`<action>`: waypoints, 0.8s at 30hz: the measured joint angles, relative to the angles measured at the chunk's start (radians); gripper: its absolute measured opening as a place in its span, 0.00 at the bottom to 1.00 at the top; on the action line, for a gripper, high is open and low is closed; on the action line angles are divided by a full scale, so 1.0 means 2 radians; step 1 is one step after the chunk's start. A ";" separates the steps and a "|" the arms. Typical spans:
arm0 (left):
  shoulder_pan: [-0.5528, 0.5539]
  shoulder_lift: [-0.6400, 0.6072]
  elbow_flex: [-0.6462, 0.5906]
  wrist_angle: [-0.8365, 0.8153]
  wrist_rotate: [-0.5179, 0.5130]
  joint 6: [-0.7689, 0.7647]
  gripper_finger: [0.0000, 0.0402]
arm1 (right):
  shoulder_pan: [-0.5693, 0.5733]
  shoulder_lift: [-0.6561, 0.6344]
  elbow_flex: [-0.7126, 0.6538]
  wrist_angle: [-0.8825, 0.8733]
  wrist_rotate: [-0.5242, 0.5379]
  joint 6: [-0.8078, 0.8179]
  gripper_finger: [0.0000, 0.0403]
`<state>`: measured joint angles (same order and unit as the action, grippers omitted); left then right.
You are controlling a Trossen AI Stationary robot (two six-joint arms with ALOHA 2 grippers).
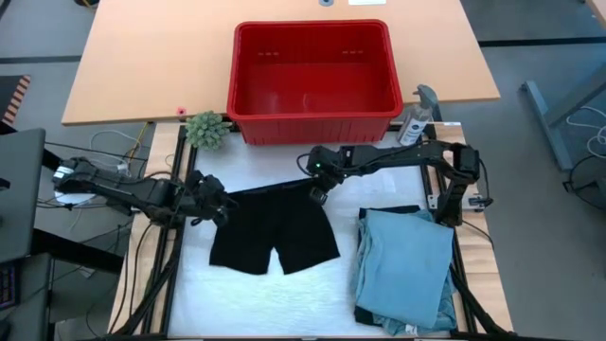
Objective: Fold Laundry from Bin
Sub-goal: Fold the black boxer
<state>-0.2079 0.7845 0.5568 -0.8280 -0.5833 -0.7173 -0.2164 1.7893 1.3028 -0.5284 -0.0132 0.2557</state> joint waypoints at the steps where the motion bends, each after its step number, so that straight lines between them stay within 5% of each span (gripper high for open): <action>1: 0.004 0.000 0.000 0.008 -0.004 0.012 0.04 | -0.002 0.000 0.000 -0.001 0.020 0.006 0.19; 8: 0.036 0.000 0.000 0.023 0.018 0.071 0.23 | -0.015 -0.001 0.000 0.004 0.061 0.004 0.34; 16: 0.072 0.000 0.000 0.036 0.015 0.032 0.47 | -0.031 -0.001 0.000 0.002 0.070 0.007 0.55; 24: 0.064 0.020 -0.045 0.226 0.154 0.001 0.43 | -0.059 -0.004 0.002 -0.001 0.062 0.049 0.61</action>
<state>-0.0800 0.8252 0.4659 -0.3751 -0.2761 -0.7163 -0.3340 1.7803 1.3070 -0.5309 0.1098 0.3541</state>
